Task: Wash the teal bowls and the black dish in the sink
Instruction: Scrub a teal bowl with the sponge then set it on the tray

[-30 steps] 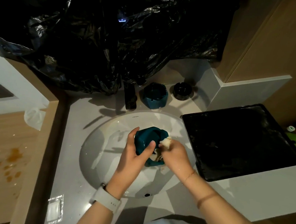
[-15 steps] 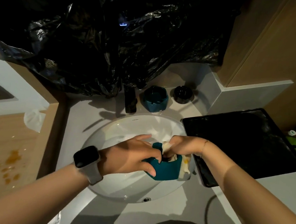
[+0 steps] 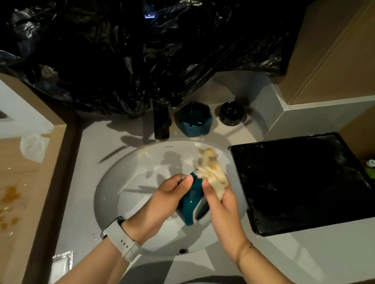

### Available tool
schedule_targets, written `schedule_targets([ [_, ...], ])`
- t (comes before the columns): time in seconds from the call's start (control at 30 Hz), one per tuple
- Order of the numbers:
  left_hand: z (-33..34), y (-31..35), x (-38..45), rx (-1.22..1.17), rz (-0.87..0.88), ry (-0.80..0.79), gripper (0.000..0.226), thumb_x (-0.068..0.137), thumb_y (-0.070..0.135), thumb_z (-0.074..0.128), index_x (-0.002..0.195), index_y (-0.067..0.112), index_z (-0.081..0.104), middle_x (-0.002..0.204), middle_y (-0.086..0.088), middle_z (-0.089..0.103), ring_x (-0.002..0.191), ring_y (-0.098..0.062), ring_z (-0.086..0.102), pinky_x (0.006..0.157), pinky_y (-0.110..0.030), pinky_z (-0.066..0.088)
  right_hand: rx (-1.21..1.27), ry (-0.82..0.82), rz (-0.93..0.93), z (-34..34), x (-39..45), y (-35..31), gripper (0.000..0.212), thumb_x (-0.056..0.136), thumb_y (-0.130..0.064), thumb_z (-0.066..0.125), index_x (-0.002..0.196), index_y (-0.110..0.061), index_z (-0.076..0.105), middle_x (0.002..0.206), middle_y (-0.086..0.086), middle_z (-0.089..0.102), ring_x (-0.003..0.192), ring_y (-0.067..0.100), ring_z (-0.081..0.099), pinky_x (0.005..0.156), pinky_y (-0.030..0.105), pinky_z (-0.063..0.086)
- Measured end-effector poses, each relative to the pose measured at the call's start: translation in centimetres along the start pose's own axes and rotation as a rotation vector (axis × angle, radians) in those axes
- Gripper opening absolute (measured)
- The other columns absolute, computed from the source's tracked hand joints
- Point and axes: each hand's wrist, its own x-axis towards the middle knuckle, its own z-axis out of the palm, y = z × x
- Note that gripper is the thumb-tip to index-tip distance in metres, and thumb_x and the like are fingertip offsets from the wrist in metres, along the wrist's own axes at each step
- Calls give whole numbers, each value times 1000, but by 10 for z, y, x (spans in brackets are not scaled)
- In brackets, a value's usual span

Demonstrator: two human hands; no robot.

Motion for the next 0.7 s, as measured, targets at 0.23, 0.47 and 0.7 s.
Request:
schedule_targets([
  [0.23,4,-3,-1,-169,-107,156,38,103,38,43,115,14,69,107,-7,75,104,-26,69,93,-38,53,40,18,75,-9,19,-8,18,95,-21,56,110,-17,65,96,-6,74,91,4,69,72,11,50],
  [0.47,-2,-3,-5,-635,-390,256,56,97,54,41,97,11,78,95,-10,77,83,-23,75,76,-35,56,-389,-12,-93,-22,-4,-10,31,85,-57,36,106,-38,50,111,-15,51,106,-1,49,91,17,36],
  [0.7,12,-4,-6,-681,-446,225,56,99,47,46,71,12,79,76,-9,75,64,-21,73,64,-32,55,-698,-152,-376,-4,-6,-8,22,92,-26,55,106,-10,61,111,-17,40,106,4,49,89,15,45],
])
